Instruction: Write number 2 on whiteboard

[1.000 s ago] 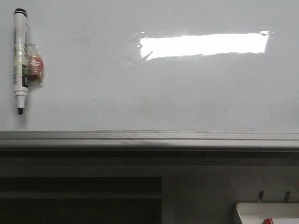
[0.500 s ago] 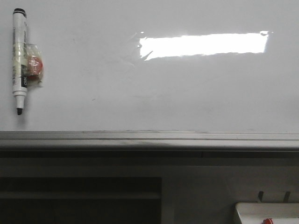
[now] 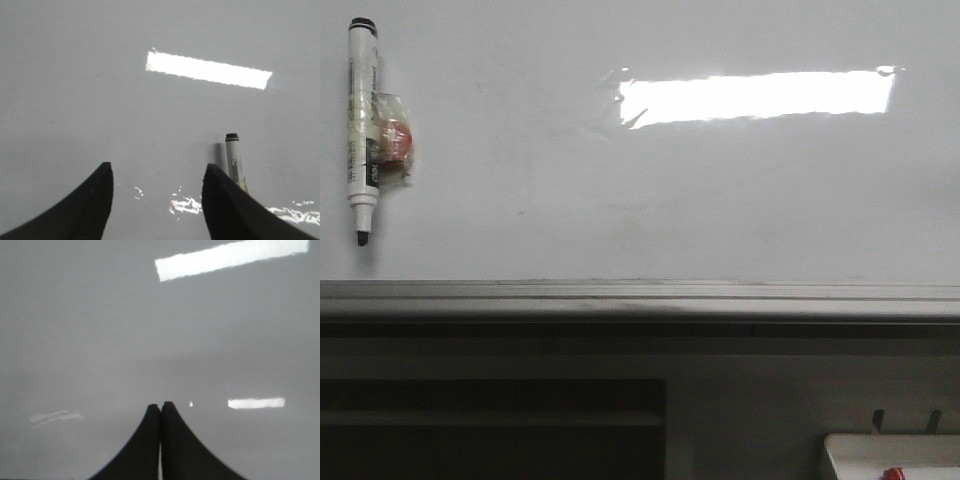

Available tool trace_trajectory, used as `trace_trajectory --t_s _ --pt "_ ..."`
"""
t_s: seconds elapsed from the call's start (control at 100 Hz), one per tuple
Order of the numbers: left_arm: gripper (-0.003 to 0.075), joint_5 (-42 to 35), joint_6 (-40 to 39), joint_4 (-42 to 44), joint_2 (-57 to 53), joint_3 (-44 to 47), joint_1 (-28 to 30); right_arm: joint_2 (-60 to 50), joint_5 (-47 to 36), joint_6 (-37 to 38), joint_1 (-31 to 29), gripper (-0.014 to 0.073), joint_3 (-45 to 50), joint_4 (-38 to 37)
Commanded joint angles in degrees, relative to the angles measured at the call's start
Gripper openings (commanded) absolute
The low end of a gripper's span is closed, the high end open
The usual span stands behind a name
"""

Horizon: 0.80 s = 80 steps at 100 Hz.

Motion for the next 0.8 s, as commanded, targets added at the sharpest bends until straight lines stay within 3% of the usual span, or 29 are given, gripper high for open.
trace_trajectory --t_s 0.0,0.14,0.35,0.43,0.55,0.79 --pt "0.0400 -6.5 2.2 -2.1 1.5 -1.0 0.1 1.3 -4.2 -0.3 0.1 -0.0063 -2.0 -0.4" --pt "0.0353 -5.8 13.0 -8.2 4.6 -1.0 -0.2 1.4 1.4 -0.3 0.1 -0.0063 -1.9 -0.4" --pt "0.0353 -5.0 34.2 -34.9 12.3 -1.0 -2.6 1.7 1.7 -1.8 0.1 -0.0063 0.2 -0.9" --pt "0.0353 -4.0 42.4 -40.6 15.7 -1.0 -3.8 1.7 1.2 -1.8 0.1 -0.0063 0.2 -1.6" --pt "0.0353 -4.0 43.9 -45.4 20.2 -0.9 -4.6 1.7 -0.1 -1.8 0.1 -0.0063 0.2 -1.7" --pt "0.0353 -7.2 47.2 -45.6 23.6 -0.9 -4.6 1.7 0.3 -1.8 0.1 -0.0063 0.2 -2.9"
